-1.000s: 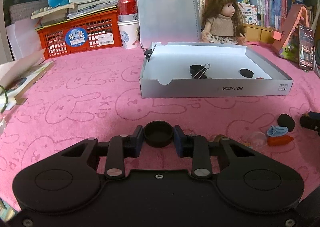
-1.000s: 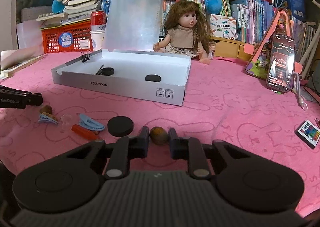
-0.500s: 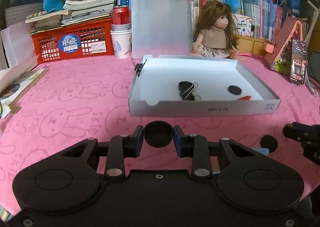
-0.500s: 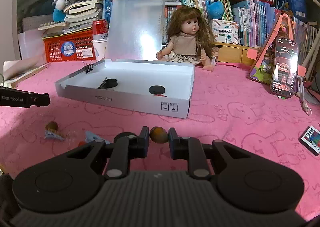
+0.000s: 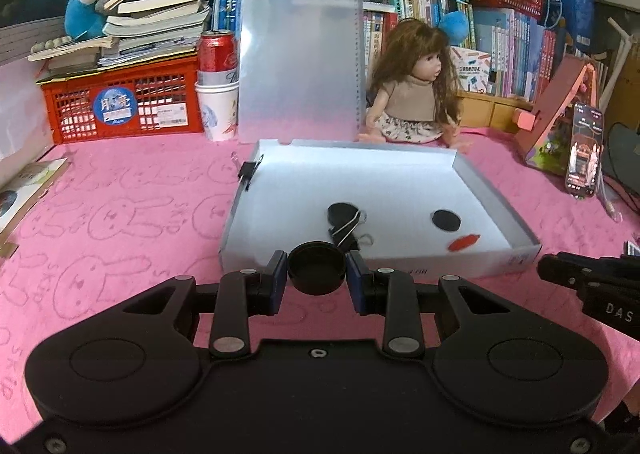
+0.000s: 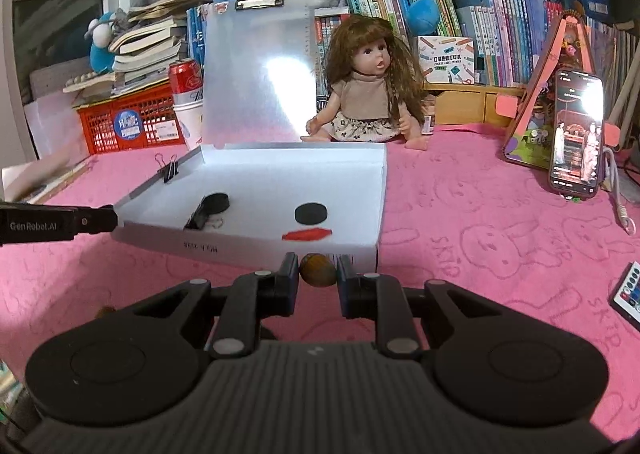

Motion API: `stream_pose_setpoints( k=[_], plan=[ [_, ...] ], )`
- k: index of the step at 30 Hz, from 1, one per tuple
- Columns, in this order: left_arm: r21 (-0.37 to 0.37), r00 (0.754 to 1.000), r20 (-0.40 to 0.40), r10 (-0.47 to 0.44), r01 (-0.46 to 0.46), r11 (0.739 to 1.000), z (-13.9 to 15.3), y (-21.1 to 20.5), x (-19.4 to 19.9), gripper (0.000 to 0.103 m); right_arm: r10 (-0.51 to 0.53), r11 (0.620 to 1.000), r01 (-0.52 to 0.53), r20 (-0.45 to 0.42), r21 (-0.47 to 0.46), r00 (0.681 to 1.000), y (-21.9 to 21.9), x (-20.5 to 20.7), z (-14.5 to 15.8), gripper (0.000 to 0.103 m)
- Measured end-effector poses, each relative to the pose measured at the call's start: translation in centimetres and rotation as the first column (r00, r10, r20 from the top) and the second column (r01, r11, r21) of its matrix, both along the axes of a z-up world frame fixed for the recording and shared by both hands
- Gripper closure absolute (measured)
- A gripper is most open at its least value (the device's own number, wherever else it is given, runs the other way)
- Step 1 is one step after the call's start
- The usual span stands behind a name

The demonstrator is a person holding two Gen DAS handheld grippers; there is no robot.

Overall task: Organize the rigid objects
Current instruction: 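Carry the black cup over the white box with the left tool while the right tool carries the walnut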

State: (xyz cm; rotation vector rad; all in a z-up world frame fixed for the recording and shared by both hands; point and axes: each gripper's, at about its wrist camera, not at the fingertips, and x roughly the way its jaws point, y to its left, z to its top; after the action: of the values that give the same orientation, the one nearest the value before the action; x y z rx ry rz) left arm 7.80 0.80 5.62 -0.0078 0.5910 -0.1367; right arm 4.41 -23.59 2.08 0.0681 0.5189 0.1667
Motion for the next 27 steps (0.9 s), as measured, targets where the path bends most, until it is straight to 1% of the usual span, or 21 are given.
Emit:
stream_pose_setpoints(
  k=[9,13,15,18,21,27],
  plan=[
    [-0.039,1.0,-0.029,-0.01,0.009,0.999,1.0,-1.2,2.6,0.073,0.008,0.999,-0.007,-0.019,0.04,1.0,-0.2,2.6,1.3,0.079],
    [-0.049,0.999,-0.031,-0.017,0.015,0.999,1.5,-1.8,3.8,0.073,0.013,0.998,-0.012,-0.024,0.065,1.0,-0.4,3.8,2.0,0.079],
    [-0.061,0.999,-0.024,-0.036,0.034,0.998,1.7,-2.2,4.4,0.073,0.027,0.997,-0.025,-0.021,0.076,0.999,-0.4,4.2,2.2,0.079],
    [-0.047,0.998,-0.011,-0.055,0.054,0.997,2.0,-3.2,5.2,0.072,0.042,0.995,-0.04,-0.022,0.09,0.999,-0.3,5.0,2.7,0.079],
    [-0.057,0.997,-0.011,-0.073,0.072,0.996,2.3,-4.0,6.1,0.073,0.048,0.993,-0.044,-0.035,0.107,0.998,-0.2,6.1,3.1,0.079],
    [-0.039,0.998,-0.045,-0.053,0.051,0.998,2.3,-4.6,8.3,0.072,0.05,0.992,-0.042,-0.064,0.122,0.997,0.0,8.2,3.5,0.079]
  ],
)
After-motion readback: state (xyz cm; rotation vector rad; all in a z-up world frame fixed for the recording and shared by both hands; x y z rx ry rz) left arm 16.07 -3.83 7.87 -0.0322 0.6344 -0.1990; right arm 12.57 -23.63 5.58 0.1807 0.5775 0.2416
